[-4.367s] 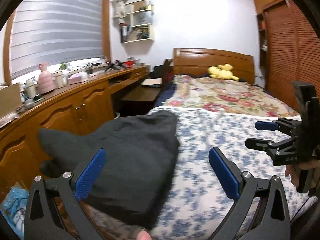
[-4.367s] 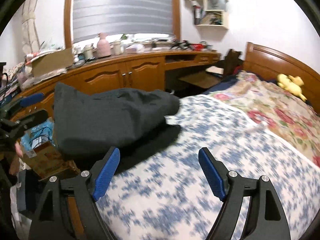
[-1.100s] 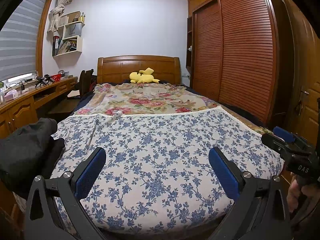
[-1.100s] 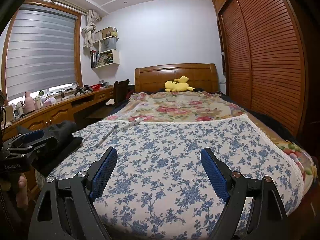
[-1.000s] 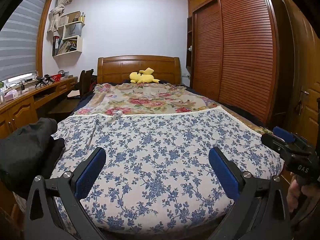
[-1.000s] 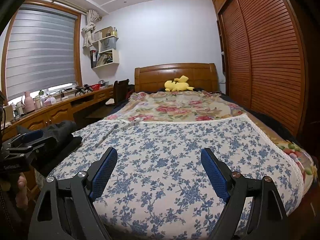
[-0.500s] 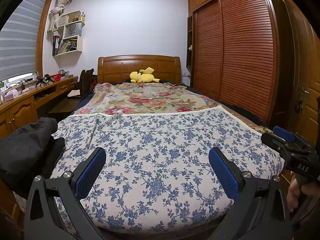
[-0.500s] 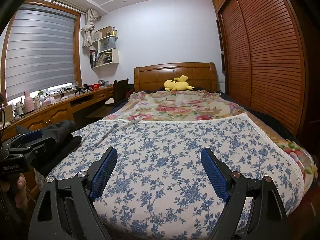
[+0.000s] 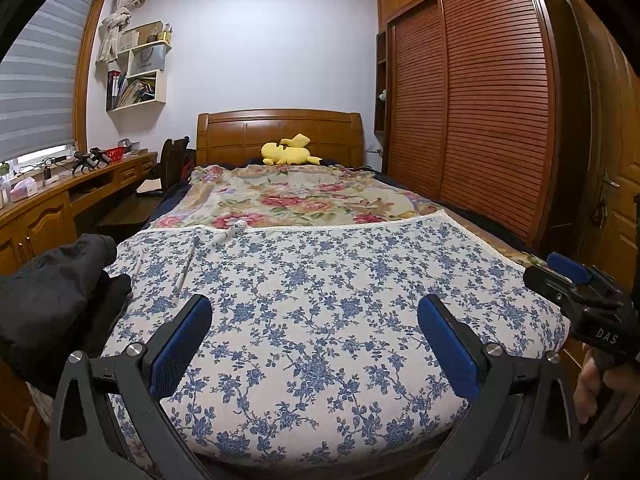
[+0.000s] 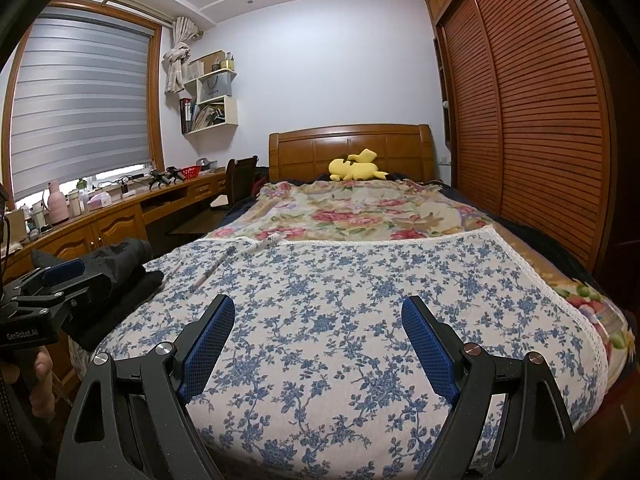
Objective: Fold large clothes
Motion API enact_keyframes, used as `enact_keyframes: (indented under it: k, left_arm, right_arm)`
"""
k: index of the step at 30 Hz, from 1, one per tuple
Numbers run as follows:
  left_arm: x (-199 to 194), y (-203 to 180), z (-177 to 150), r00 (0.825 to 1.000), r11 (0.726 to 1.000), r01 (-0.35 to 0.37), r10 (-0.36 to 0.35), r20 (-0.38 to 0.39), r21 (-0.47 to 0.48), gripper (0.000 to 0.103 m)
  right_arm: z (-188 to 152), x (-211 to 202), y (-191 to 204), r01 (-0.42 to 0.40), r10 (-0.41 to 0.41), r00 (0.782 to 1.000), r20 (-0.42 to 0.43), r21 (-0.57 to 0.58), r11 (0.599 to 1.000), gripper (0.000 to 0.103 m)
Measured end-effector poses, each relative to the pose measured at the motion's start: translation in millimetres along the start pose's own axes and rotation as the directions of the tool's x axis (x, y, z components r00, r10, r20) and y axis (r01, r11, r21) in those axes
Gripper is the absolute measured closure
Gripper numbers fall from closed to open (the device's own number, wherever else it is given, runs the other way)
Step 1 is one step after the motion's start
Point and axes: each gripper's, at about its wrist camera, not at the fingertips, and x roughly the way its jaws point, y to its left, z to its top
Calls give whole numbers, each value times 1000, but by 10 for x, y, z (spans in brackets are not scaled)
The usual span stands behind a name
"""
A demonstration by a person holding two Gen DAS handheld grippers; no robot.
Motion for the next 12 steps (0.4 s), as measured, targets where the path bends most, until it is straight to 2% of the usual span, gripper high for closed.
enact_keyframes:
  k: [12]
  left_arm:
    - [-5, 6, -3, 1000, 1000, 5, -5, -1, -2, 0]
  right_arm:
    - [-2, -3, 5, -1, 1, 1000, -1, 0, 1000, 16]
